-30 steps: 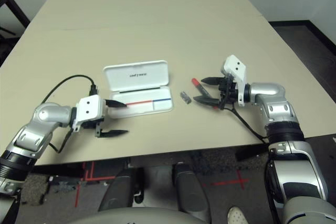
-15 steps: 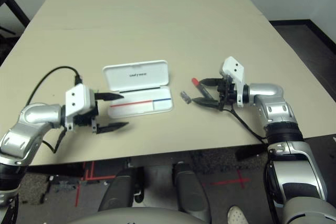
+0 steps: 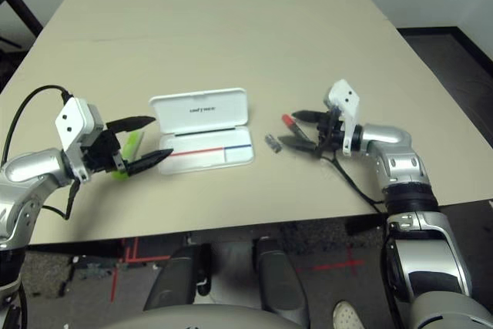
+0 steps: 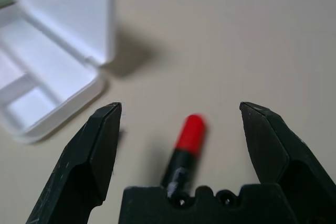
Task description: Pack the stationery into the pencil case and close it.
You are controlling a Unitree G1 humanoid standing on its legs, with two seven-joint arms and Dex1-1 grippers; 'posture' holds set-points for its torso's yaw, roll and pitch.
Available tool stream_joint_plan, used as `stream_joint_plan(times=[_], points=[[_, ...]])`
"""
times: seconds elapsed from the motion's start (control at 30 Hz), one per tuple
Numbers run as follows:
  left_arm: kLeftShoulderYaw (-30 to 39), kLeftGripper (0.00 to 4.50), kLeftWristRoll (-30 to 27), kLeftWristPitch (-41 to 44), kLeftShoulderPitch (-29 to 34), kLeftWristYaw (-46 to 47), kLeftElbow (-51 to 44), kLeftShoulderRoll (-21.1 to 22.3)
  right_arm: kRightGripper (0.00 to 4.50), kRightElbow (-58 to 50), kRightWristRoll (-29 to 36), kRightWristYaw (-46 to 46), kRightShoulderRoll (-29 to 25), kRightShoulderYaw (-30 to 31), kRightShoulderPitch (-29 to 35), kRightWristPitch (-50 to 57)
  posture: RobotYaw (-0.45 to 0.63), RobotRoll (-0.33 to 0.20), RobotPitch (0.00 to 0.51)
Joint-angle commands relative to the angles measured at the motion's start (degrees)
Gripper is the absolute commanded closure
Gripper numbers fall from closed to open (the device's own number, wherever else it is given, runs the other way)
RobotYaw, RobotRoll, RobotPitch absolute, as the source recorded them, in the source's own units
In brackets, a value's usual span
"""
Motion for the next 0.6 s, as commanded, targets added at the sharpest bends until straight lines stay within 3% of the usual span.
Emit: stream_joint_plan(times=[0.03, 0.23, 0.6], points=[[-1.7, 0.04, 0.3, -0.9, 0.4, -0.9, -1.0, 0.6, 0.0, -6.8, -1.8, -7.0, -0.3, 0.0, 3.5, 6.9, -0.01, 0.0, 0.164], [-3.3, 0.04, 0.4, -1.4, -0.3, -1.3, -0.5, 0.7, 0.0, -14.5, -0.5, -11.8, 0.3, 0.8, 6.7, 17.5, -0.03, 0.0, 0.162], [-4.3, 0.04, 0.5, -1.7, -1.3, -1.5, -0.6, 1.0, 0.0, -11.9, -1.6, -11.0, -0.3, 5.5, 5.8, 22.8, -0.02, 0.0, 0.153]])
